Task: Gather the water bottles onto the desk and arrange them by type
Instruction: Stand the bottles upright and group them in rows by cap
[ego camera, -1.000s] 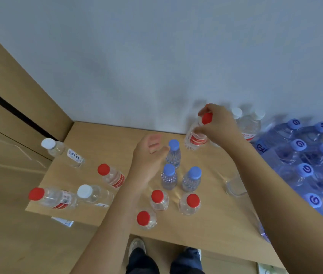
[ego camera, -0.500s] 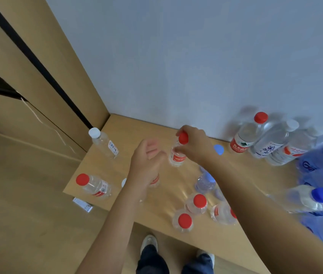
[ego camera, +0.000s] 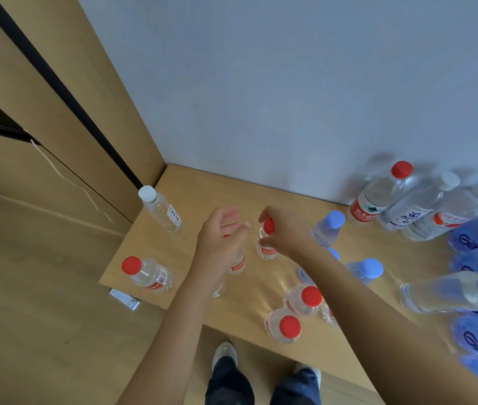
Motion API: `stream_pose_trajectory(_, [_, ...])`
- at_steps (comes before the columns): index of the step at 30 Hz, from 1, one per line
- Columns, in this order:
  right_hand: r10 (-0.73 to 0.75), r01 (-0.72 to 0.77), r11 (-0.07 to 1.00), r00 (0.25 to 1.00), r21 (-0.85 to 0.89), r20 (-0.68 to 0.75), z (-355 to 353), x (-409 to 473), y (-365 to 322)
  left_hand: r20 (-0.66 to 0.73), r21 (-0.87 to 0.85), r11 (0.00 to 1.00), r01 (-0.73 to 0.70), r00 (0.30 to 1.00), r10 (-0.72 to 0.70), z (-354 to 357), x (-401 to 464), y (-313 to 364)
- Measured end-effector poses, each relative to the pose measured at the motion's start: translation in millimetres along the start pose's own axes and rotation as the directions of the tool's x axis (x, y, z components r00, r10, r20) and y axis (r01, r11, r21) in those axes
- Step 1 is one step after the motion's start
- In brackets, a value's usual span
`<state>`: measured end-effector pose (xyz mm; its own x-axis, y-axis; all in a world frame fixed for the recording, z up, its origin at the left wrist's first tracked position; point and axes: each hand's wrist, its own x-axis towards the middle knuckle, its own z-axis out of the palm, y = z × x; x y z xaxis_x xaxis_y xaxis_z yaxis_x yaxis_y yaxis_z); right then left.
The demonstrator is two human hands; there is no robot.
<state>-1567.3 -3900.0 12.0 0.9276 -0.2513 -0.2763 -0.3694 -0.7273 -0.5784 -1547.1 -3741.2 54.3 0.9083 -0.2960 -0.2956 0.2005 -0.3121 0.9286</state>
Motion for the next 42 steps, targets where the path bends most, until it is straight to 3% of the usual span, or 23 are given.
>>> stream_pose_trajectory(5, [-0.006,0.001,0.991,0.999,0.134,0.039,-19,-9,5,0.057,-0.004,0.999,-0.042,0.997,0.042,15,-3,12])
stream_pose_trajectory(10, [0.046,-0.003,0.967,0.985,0.254,-0.164,-76,-52,37,0.151,-0.03,0.995,-0.095,0.984,0.098,51,-10,34])
stream_pose_trajectory(14, [0.148,-0.026,0.949,0.917,0.315,-0.37,-118,-103,79,0.305,-0.03,0.991,-0.132,0.943,0.134,101,-25,48])
stream_pose_trajectory(18, [0.264,-0.121,0.942,0.844,0.314,-0.467,-144,-144,122,0.477,0.007,0.99,-0.144,0.87,0.123,158,-49,53])
stream_pose_trajectory(23, [0.35,-0.182,0.905,0.832,0.383,-0.43,-144,-181,168,0.586,0.032,0.99,-0.141,0.804,0.096,213,-74,44])
stream_pose_trajectory(29, [0.451,-0.214,0.814,0.818,0.54,-0.356,-121,-198,213,0.6,0.077,0.99,-0.114,0.799,0.045,259,-87,19])
stream_pose_trajectory(35, [0.429,-0.145,0.737,0.855,0.66,-0.292,-101,-193,238,0.574,0.084,0.993,-0.085,0.819,0.021,296,-79,-18])
stream_pose_trajectory(42, [0.33,-0.099,0.792,0.9,0.603,-0.284,-112,-167,249,0.515,0.08,0.995,0.06,0.852,-0.093,332,-63,-49])
